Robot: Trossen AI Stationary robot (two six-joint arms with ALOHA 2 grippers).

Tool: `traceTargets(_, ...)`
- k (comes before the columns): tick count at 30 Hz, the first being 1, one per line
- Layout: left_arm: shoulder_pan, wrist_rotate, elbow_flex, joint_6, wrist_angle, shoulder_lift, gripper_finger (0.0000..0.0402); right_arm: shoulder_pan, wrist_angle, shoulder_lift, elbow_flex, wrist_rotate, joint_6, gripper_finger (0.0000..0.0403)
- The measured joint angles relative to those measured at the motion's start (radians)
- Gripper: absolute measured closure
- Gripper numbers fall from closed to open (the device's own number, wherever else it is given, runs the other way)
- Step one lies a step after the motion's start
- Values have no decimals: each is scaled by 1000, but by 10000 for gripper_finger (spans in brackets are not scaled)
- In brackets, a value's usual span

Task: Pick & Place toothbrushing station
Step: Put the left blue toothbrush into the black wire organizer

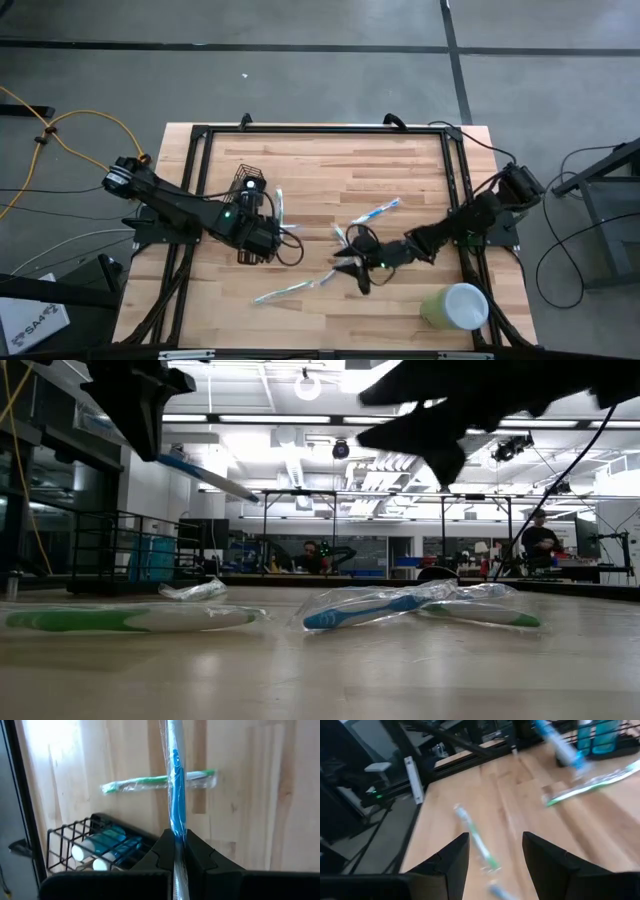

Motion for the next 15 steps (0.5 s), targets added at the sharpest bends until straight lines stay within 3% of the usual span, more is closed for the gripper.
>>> traceTargets(8,-96,-2,0,83,90,0,396,-135,58,0,0,-178,-70,228)
traceTargets(15,-143,-42,0,227,226,0,396,-188,100,1,1,-285,-78,228)
